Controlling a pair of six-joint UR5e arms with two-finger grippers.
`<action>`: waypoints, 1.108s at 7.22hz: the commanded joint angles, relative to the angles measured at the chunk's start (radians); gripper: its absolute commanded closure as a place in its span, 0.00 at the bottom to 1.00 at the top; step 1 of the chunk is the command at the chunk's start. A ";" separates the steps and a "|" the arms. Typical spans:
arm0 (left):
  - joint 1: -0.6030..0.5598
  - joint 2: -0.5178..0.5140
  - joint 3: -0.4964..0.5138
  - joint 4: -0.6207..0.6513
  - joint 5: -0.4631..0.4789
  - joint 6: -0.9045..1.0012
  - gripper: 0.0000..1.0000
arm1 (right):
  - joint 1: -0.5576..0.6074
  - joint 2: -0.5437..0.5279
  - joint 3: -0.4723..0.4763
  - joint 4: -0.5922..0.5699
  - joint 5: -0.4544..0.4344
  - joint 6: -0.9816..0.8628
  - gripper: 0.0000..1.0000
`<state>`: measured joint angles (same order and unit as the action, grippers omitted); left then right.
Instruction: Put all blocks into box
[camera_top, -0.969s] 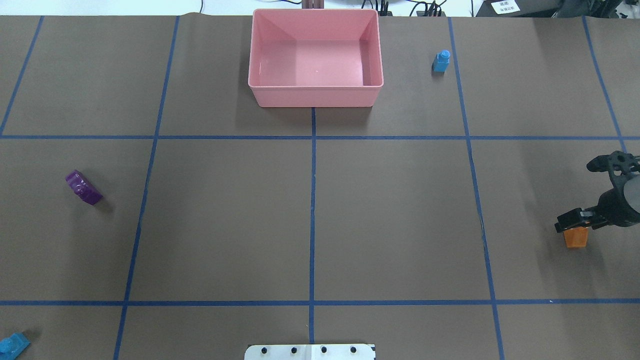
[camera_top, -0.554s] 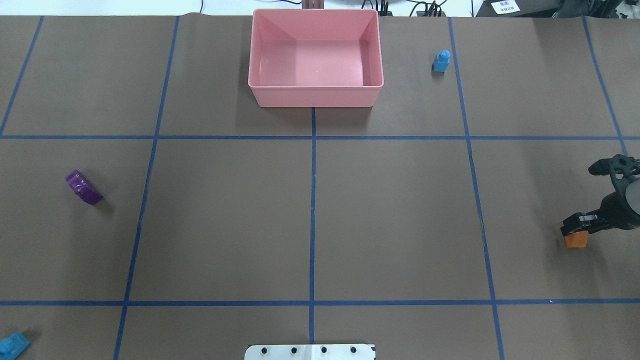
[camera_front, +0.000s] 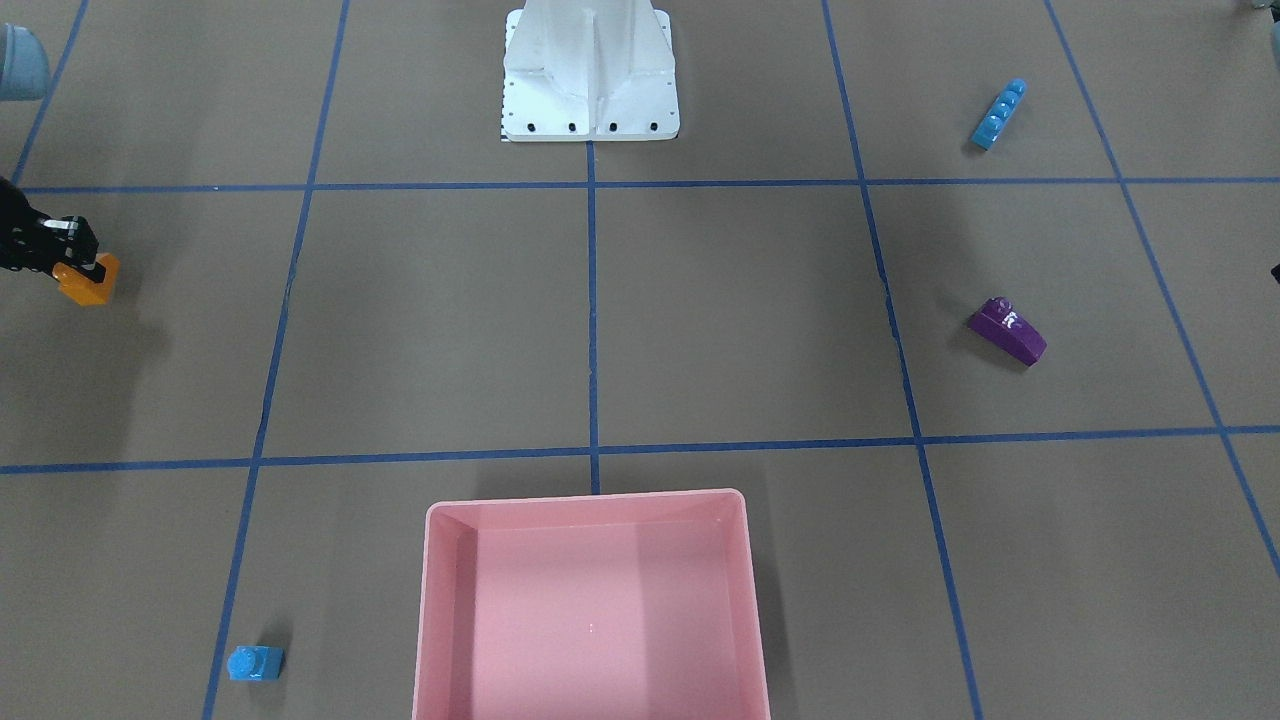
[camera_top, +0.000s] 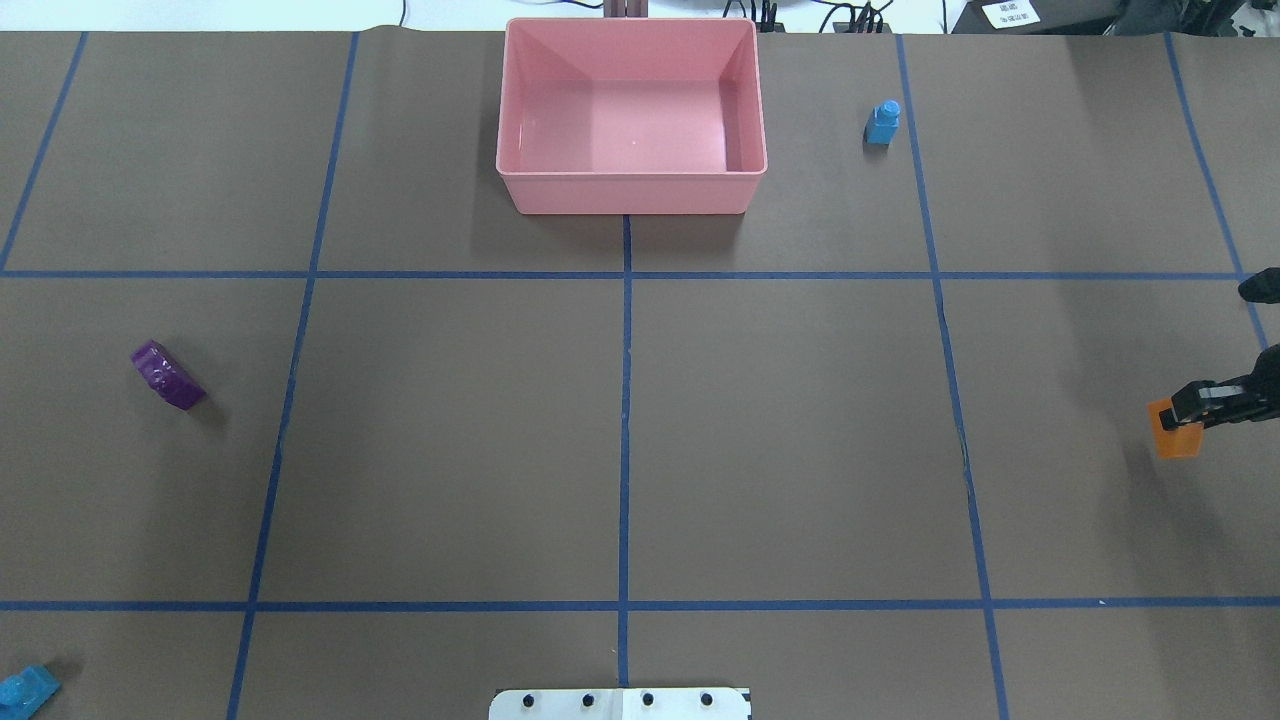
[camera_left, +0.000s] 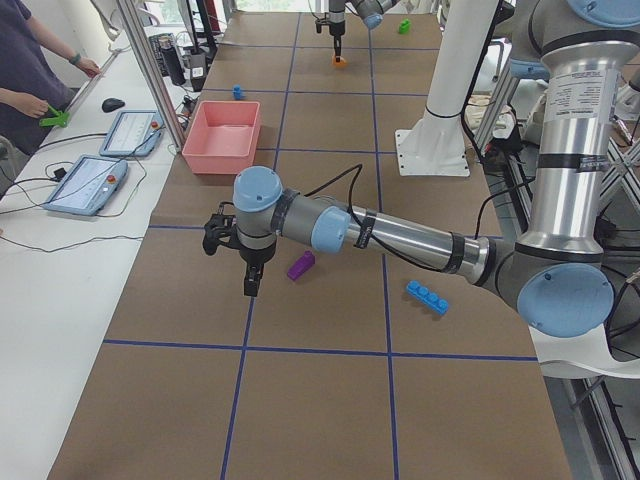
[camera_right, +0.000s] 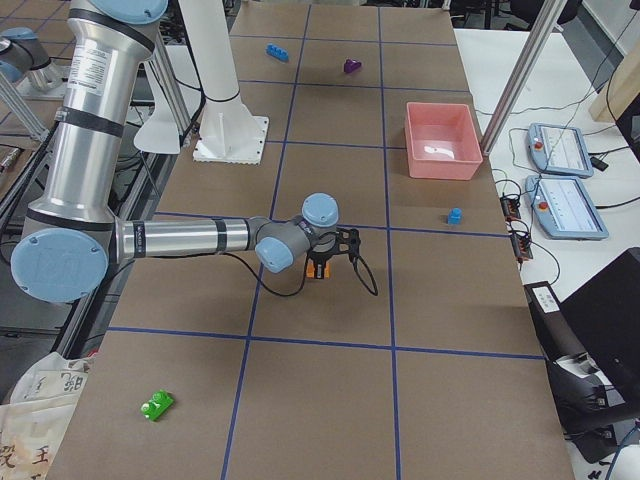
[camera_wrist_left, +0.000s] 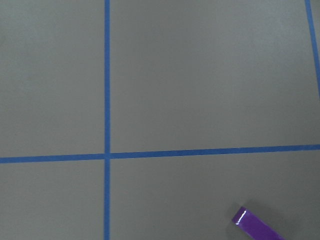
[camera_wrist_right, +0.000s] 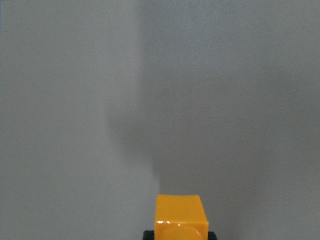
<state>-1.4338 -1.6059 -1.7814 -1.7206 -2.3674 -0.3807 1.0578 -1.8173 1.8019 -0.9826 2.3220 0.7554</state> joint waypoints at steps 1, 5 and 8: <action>0.099 0.023 -0.003 -0.139 0.008 -0.313 0.00 | 0.115 0.016 0.063 -0.093 0.106 0.002 1.00; 0.289 0.024 -0.006 -0.186 0.202 -0.784 0.03 | 0.180 0.351 0.218 -0.619 0.103 0.016 1.00; 0.421 0.034 0.002 -0.218 0.308 -0.975 0.03 | 0.136 0.667 0.205 -0.961 0.051 0.018 1.00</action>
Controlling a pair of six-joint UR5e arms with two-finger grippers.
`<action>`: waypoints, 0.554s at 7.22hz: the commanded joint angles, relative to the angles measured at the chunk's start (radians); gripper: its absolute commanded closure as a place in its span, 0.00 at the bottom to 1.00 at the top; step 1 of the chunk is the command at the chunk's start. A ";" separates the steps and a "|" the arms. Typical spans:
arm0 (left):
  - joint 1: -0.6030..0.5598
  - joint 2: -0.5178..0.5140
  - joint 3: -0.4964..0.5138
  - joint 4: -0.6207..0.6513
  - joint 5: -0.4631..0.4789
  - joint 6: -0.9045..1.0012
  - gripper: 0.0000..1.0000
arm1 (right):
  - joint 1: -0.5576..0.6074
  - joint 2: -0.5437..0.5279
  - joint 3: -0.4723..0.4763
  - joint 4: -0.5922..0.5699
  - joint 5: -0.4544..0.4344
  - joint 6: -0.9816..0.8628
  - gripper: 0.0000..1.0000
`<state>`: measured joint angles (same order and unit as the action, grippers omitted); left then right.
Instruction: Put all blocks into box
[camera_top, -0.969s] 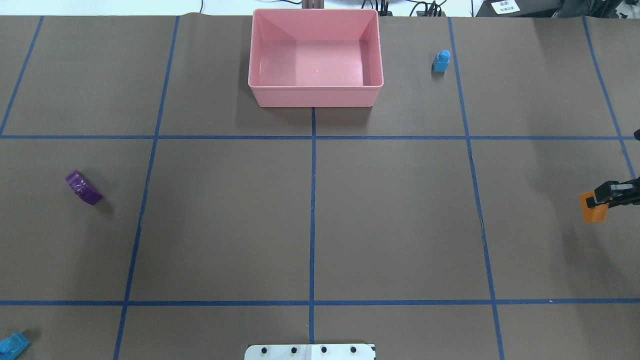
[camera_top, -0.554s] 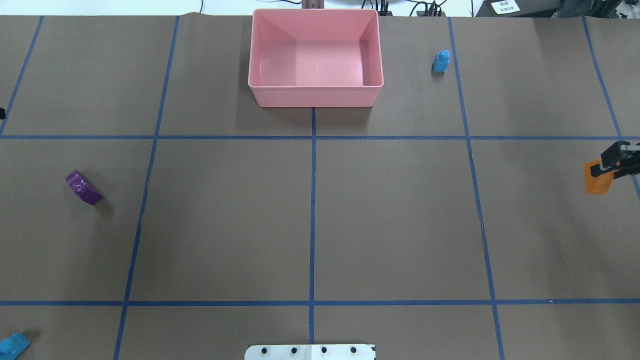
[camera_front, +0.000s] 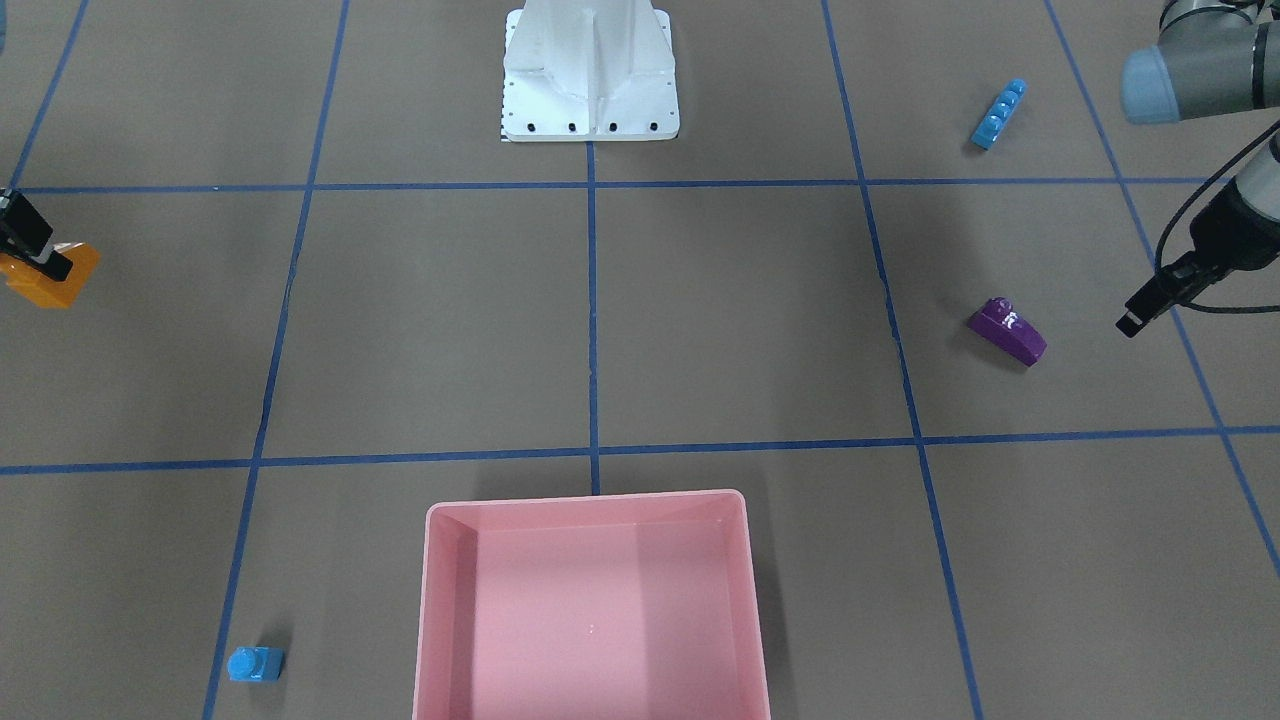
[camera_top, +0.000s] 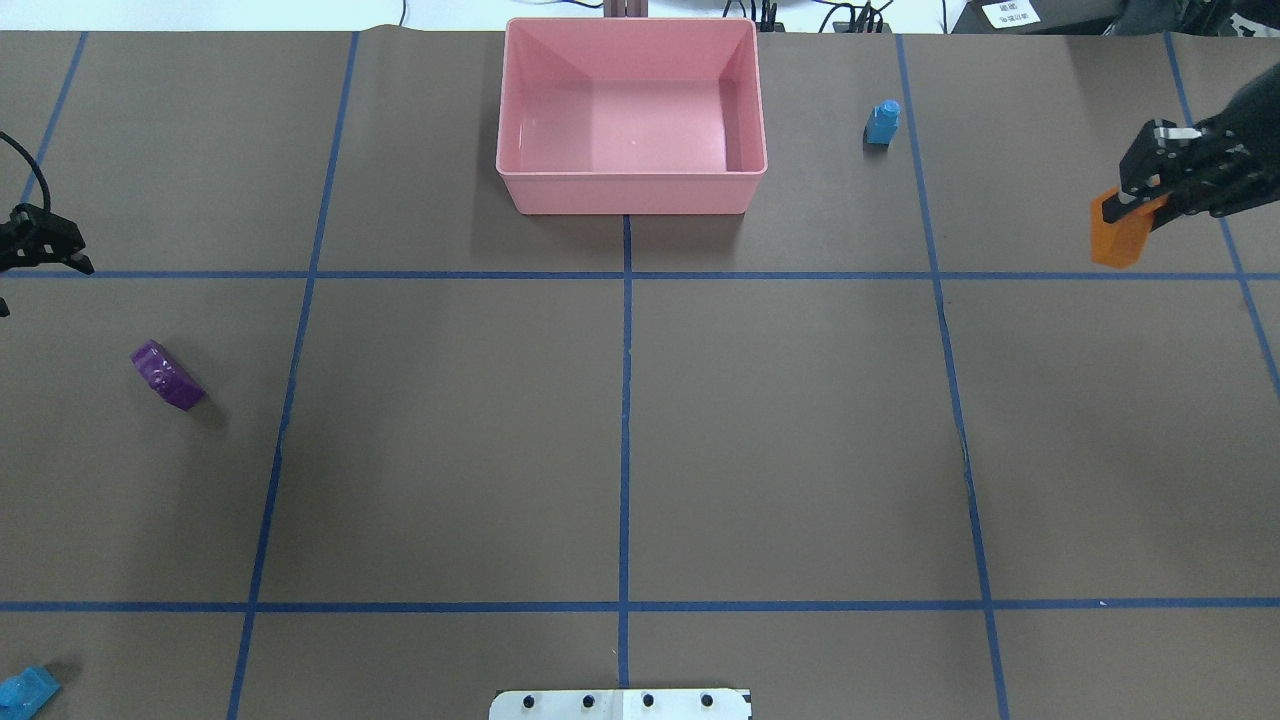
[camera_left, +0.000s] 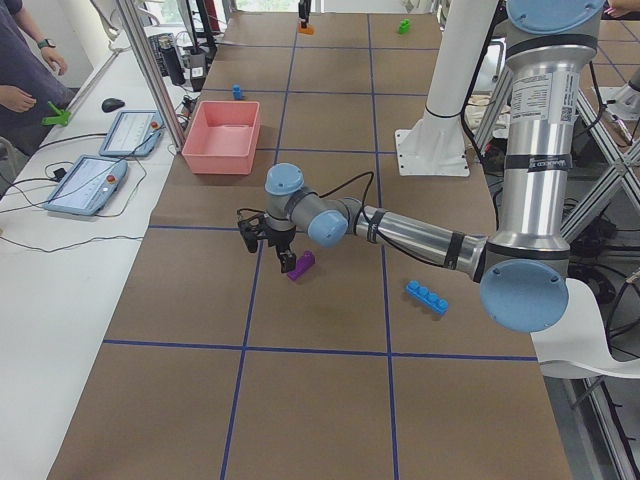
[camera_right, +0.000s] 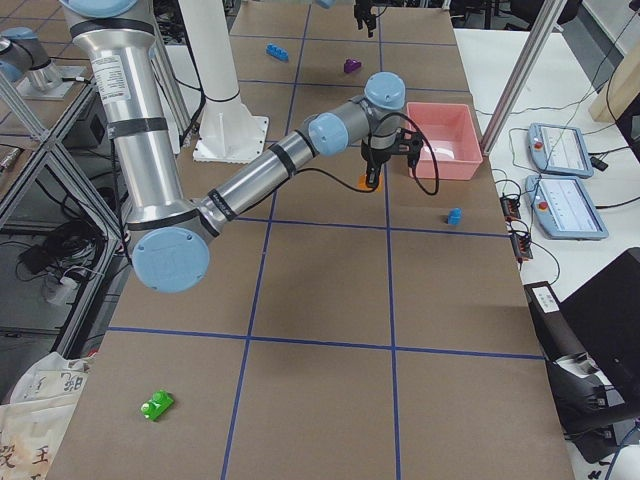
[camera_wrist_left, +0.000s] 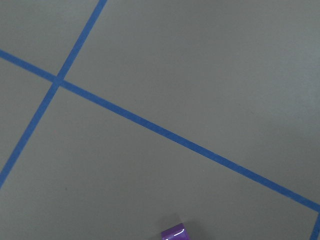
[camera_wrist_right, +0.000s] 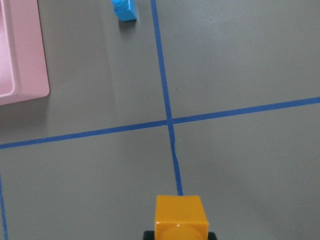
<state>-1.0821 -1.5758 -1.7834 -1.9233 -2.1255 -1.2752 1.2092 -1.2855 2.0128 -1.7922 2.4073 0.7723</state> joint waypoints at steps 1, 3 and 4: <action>0.124 0.000 0.010 -0.019 0.112 -0.140 0.03 | -0.026 0.194 -0.022 -0.195 -0.049 0.002 1.00; 0.227 -0.007 0.010 -0.017 0.209 -0.230 0.03 | -0.045 0.280 -0.084 -0.199 -0.053 0.027 1.00; 0.260 -0.007 0.013 -0.017 0.232 -0.277 0.03 | -0.054 0.345 -0.121 -0.200 -0.080 0.065 1.00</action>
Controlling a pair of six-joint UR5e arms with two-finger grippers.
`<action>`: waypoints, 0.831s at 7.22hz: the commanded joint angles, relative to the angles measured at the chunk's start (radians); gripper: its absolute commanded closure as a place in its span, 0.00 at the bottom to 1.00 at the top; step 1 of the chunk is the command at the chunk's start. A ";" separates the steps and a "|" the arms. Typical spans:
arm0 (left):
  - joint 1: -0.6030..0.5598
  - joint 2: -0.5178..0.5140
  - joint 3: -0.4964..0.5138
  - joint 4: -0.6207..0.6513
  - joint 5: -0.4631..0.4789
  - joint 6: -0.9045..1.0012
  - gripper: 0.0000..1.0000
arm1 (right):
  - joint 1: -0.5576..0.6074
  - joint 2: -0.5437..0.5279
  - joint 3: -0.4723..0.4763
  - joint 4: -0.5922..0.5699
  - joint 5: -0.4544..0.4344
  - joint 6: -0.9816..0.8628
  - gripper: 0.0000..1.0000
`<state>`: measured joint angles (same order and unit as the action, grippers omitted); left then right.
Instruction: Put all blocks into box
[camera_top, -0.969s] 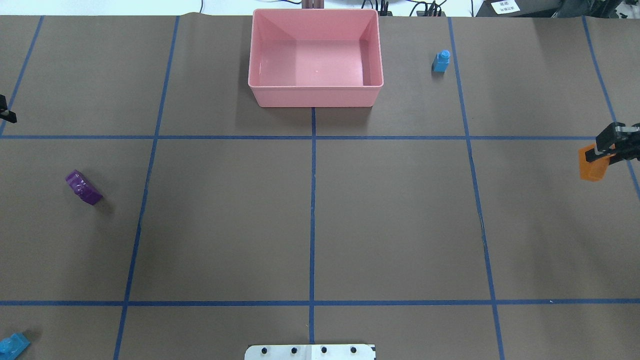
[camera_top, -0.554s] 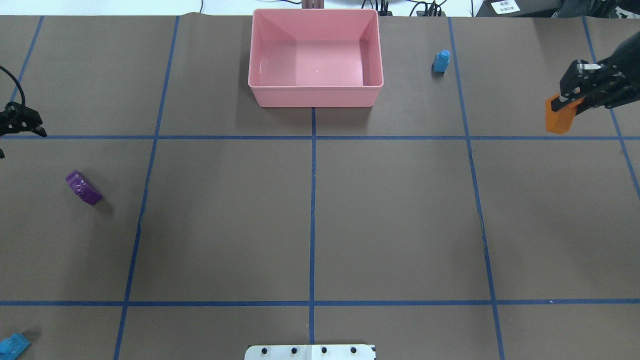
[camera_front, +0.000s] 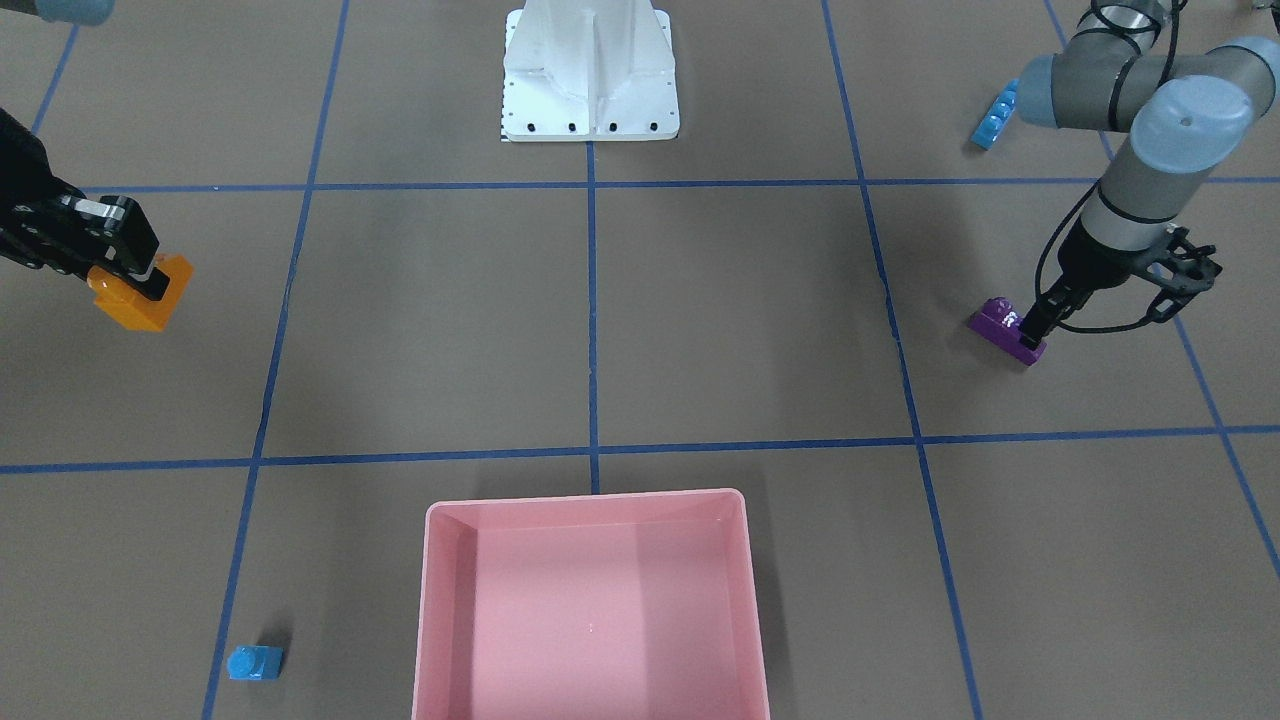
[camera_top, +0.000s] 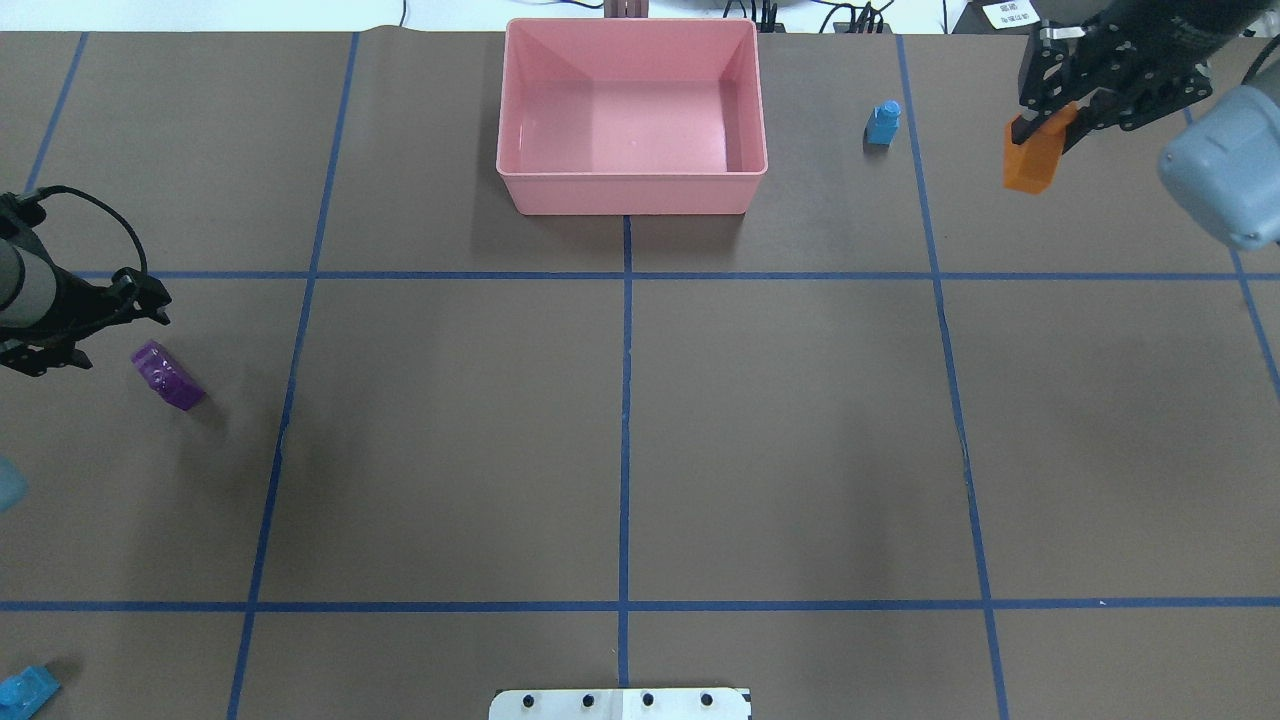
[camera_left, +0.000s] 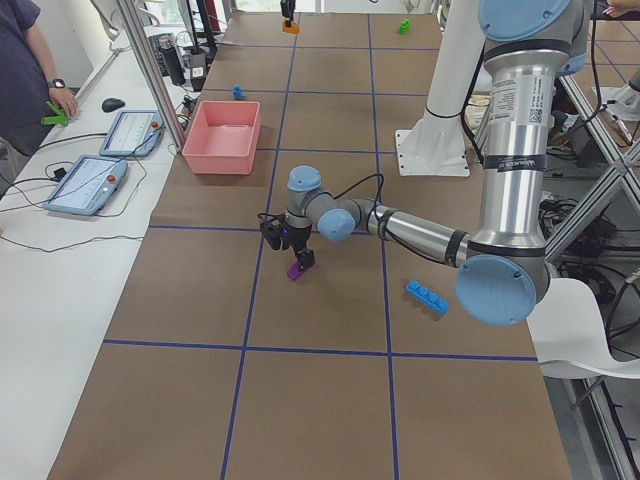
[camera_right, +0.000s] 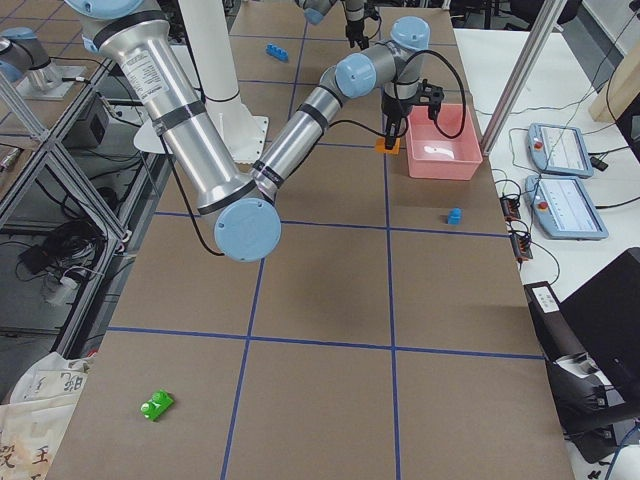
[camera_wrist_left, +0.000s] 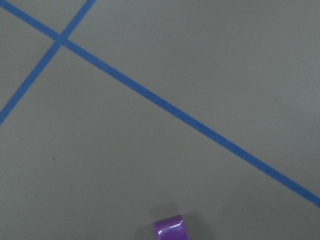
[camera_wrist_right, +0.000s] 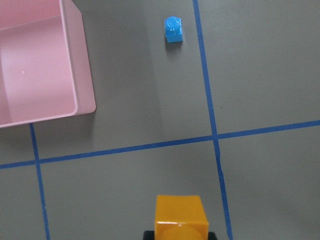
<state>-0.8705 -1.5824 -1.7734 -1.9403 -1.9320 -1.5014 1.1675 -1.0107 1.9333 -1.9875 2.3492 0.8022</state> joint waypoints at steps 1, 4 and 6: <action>0.068 -0.002 0.005 0.000 0.056 -0.071 0.03 | -0.028 0.125 -0.075 -0.004 -0.036 0.078 1.00; 0.091 0.001 0.025 0.000 0.064 -0.071 0.03 | -0.060 0.225 -0.170 0.009 -0.073 0.100 1.00; 0.105 0.002 0.029 -0.002 0.077 -0.072 0.31 | -0.081 0.312 -0.268 0.013 -0.094 0.100 1.00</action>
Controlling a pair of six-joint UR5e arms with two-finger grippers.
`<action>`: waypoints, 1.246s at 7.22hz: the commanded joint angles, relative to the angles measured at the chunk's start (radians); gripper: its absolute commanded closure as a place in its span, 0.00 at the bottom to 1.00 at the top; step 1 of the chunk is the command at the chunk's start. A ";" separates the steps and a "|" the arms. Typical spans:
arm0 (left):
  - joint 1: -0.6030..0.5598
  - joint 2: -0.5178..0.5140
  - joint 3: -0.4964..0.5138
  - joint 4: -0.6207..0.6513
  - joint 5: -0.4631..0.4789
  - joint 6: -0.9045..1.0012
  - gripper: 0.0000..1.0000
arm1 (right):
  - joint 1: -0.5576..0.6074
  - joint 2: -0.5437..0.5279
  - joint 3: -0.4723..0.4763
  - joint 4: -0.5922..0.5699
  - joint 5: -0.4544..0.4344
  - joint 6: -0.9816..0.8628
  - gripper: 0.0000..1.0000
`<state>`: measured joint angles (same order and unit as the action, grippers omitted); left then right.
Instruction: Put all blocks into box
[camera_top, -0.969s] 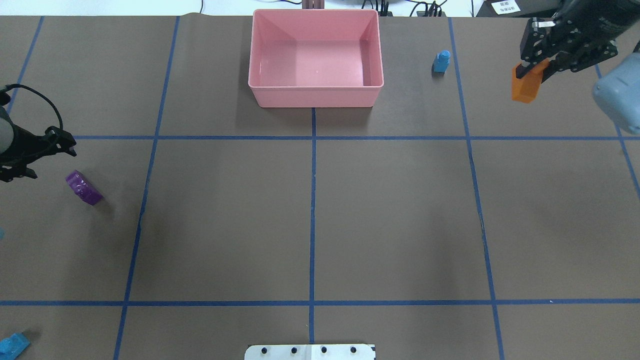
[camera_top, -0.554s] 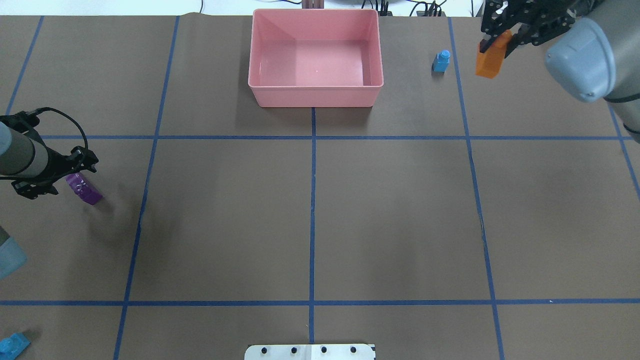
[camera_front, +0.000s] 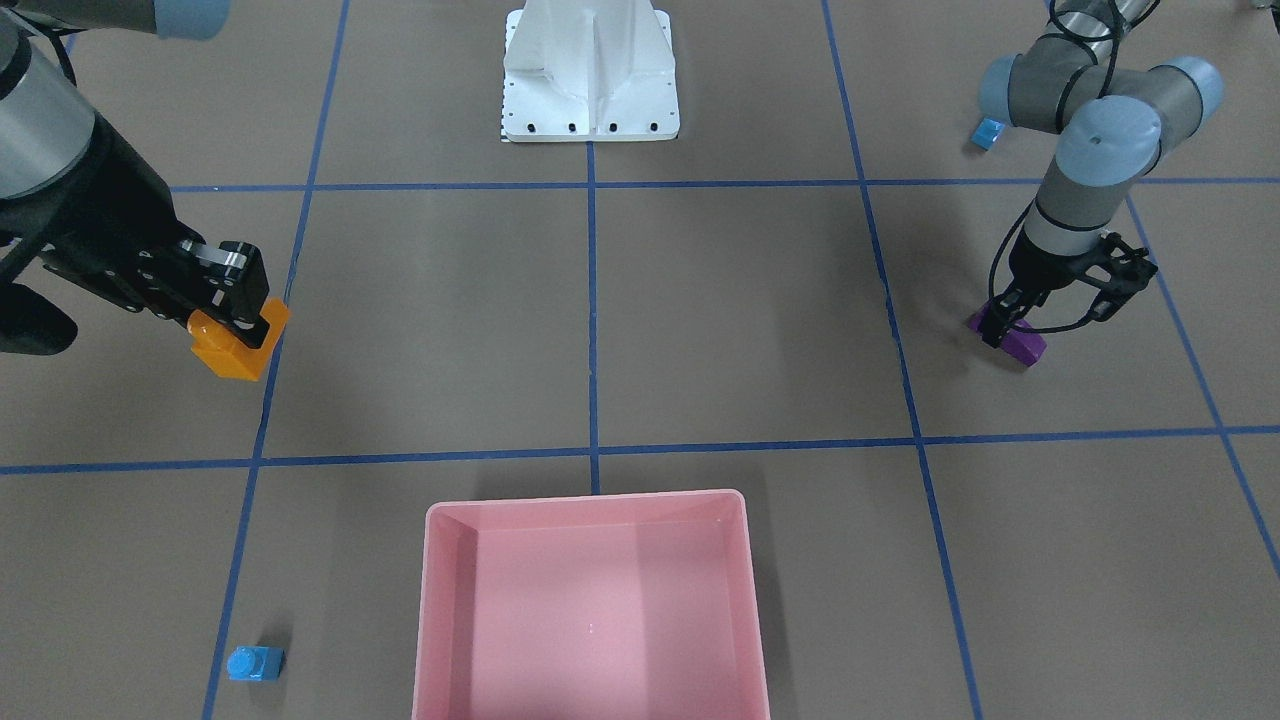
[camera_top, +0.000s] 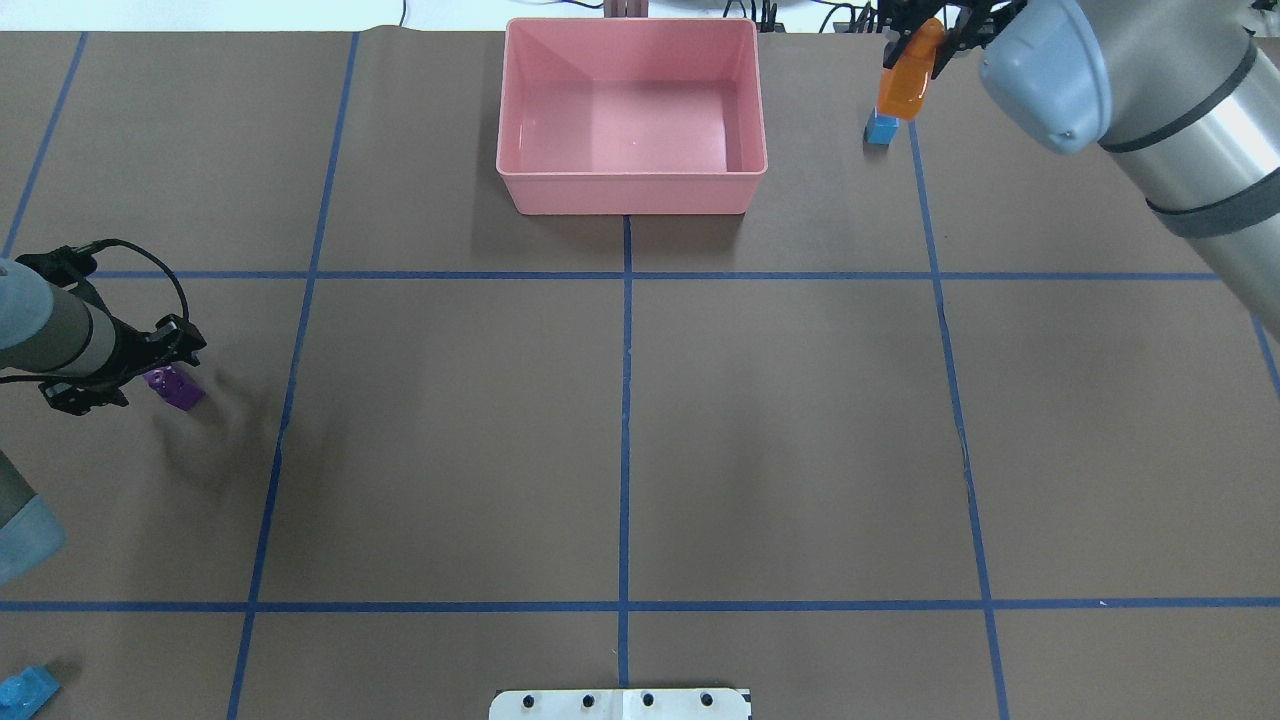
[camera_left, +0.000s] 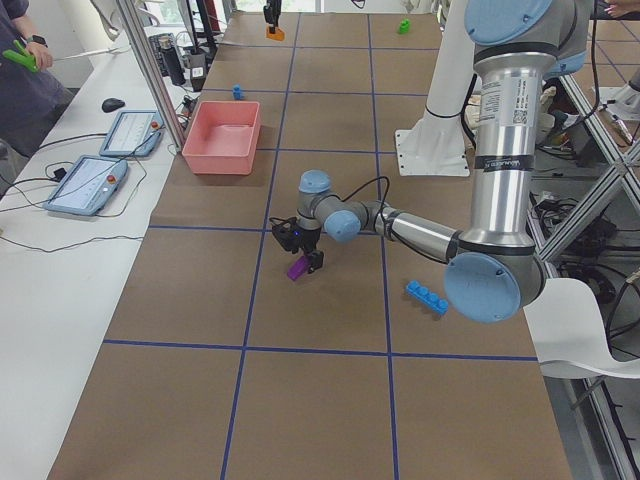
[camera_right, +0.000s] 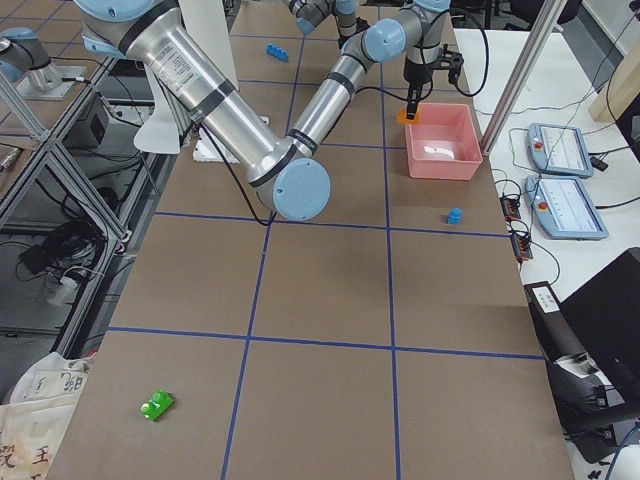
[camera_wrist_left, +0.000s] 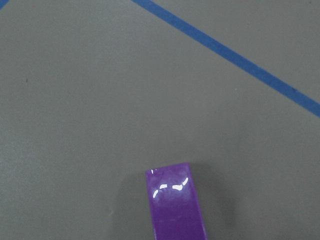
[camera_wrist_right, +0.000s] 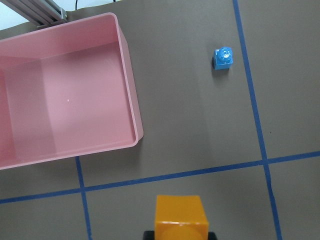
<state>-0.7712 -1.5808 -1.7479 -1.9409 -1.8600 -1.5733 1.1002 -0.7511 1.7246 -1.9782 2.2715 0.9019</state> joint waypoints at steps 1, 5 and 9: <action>0.006 -0.002 0.005 -0.001 0.005 0.001 0.63 | -0.023 0.077 -0.086 0.015 -0.042 -0.001 1.00; -0.010 0.010 -0.079 0.011 -0.084 0.012 1.00 | -0.048 0.152 -0.320 0.310 -0.108 0.028 1.00; -0.113 -0.031 -0.104 0.016 -0.181 0.013 1.00 | -0.112 0.297 -0.777 0.729 -0.222 0.058 1.00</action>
<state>-0.8362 -1.5900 -1.8472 -1.9266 -1.9952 -1.5603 1.0131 -0.4878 1.0664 -1.3649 2.0891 0.9563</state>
